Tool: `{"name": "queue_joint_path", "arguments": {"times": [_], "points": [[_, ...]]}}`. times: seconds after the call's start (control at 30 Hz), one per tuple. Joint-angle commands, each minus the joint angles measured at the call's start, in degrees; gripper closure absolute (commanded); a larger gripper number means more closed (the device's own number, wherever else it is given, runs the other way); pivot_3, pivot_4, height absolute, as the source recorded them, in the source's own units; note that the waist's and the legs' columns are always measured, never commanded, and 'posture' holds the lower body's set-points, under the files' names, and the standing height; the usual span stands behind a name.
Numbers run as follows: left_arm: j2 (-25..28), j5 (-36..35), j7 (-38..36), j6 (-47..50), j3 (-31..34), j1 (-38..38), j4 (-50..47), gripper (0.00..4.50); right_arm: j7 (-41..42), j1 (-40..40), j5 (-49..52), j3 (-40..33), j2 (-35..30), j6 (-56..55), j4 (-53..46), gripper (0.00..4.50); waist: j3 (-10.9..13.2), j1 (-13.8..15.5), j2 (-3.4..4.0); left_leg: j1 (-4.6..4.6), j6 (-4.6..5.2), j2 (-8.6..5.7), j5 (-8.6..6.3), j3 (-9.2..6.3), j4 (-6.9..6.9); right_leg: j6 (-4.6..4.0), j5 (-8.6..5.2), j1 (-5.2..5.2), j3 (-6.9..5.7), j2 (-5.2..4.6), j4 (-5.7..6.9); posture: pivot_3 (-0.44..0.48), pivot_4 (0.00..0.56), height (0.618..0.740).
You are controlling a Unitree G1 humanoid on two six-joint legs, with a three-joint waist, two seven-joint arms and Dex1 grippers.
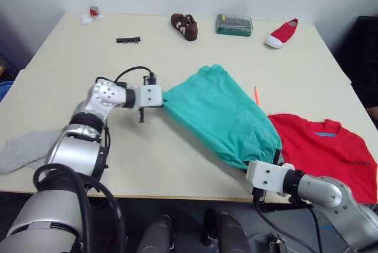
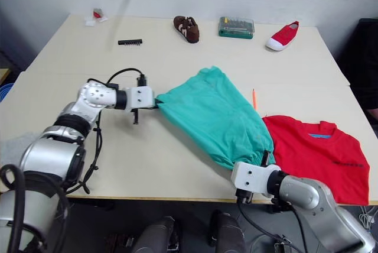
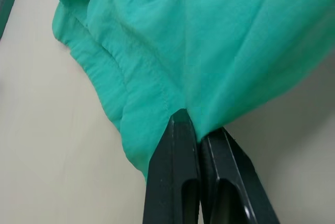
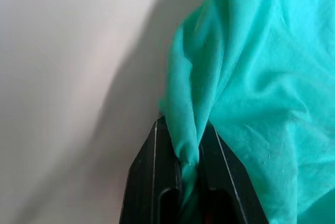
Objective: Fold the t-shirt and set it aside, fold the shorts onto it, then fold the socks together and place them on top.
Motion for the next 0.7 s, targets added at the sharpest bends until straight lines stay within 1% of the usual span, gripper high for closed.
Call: {"name": "queue_joint_path", "arguments": {"times": [0.03, 0.07, 0.13, 0.2, 0.27, 0.33, 0.4, 0.47, 0.53, 0.6, 0.7], "points": [[3.9, -6.3, -9.2, -2.9, 2.6, 4.5, -6.1, 4.45, 3.1, -2.6, -0.6, -1.1, -0.6, -10.4, 4.4, 4.5, 0.0, -0.2, 0.01, 0.01, -0.01, 0.01, 0.01, 0.01, 0.0, -0.01, 0.02, 0.0, 0.01, -0.03, 0.0, 0.0, 0.15, 0.74], [5.7, -8.4, -11.9, -2.8, 3.2, 7.3, -9.3, 4.45, 4.1, -3.7, -0.8, -0.9, -0.7, -13.5, 6.3, 4.5, 0.0, -0.3, 0.02, 0.06, -0.05, 0.04, -0.01, 0.07, 0.01, -0.02, 0.03, 0.0, 0.08, -0.08, 0.0, 0.0, 0.15, 0.74], [9.7, -13.8, -16.4, 0.7, 5.0, 15.3, -19.6, 4.45, 6.0, -6.1, -0.7, -0.4, -0.6, -18.6, 9.9, 4.5, 0.0, -0.9, 0.08, 0.1, -0.13, 0.16, -0.05, 0.14, 0.01, -0.04, 0.04, -0.01, 0.14, -0.1, 0.0, 0.0, 0.15, 0.74], [14.0, -19.3, -17.5, 7.7, 7.6, 26.5, -34.7, 4.45, 8.0, -8.2, -0.6, 0.4, -0.3, -23.2, 13.6, 4.5, 0.1, -1.7, 0.19, 0.16, -0.21, 0.28, -0.09, 0.19, 0.01, -0.06, 0.05, -0.01, 0.17, -0.06, -0.02, 0.0, 0.15, 0.74], [18.3, -23.0, -16.6, 14.7, 10.8, 39.1, -50.2, 4.45, 9.7, -10.2, -0.9, 1.3, 0.0, -28.1, 17.3, 4.5, 0.1, -1.9, 0.29, 0.18, -0.33, 0.43, -0.13, 0.2, 0.02, -0.09, 0.04, -0.02, 0.22, 0.05, -0.03, 0.0, 0.15, 0.74], [21.5, -25.1, -14.5, 21.1, 14.9, 50.5, -63.0, 4.45, 10.9, -12.4, -1.8, 2.5, 0.3, -33.3, 21.1, 4.5, 0.2, -1.9, 0.39, 0.18, -0.4, 0.48, -0.15, 0.18, 0.05, -0.19, -0.02, 0.0, 0.23, 0.09, -0.03, 0.0, 0.15, 0.74], [23.5, -26.7, -12.3, 27.1, 18.9, 59.6, -72.9, 4.45, 11.7, -14.8, -2.3, 3.4, 0.8, -37.5, 24.5, 4.5, 0.3, -1.6, 0.6, 0.28, -0.44, 0.51, -0.19, 0.19, 0.05, -0.23, -0.04, 0.1, 0.25, 0.09, -0.04, 0.0, 0.15, 0.74], [24.2, -27.9, -10.5, 32.6, 23.0, 68.0, -81.5, 4.45, 12.3, -17.7, -2.5, 4.2, 1.5, -41.1, 28.0, 4.5, 0.4, -1.1, 0.79, 0.3, -0.46, 0.51, -0.21, 0.17, 0.05, -0.26, -0.04, 0.12, 0.28, 0.08, -0.05, 0.0, 0.15, 0.74], [24.4, -28.9, -9.1, 37.4, 25.8, 73.9, -87.8, 4.45, 13.0, -20.0, -2.9, 5.0, 2.0, -44.7, 31.1, 4.5, 0.6, -0.6, 1.04, 0.42, -0.55, 0.5, -0.26, 0.17, 0.06, -0.36, 0.01, 0.19, 0.32, 0.07, -0.21, 0.0, 0.15, 0.74], [24.3, -29.4, -8.2, 40.7, 27.3, 77.2, -91.7, 4.45, 13.6, -21.7, -2.9, 5.5, 2.4, -47.6, 33.4, 4.5, 0.7, -0.1, 1.23, 0.74, -0.72, 0.54, -0.34, 0.17, 0.05, -0.46, -0.02, 0.47, 0.32, 0.09, -0.24, 0.0, 0.15, 0.74], [23.6, -28.7, -6.1, 42.9, 28.3, 78.8, -93.5, 4.45, 14.6, -23.5, -1.9, 5.8, 2.8, -48.5, 35.4, 4.5, 0.7, 0.1, 1.31, 1.1, -0.62, 0.75, -0.54, 0.11, 0.02, -0.77, -0.24, 0.83, 0.28, 0.26, -0.32, 0.0, 0.15, 0.74]]}}
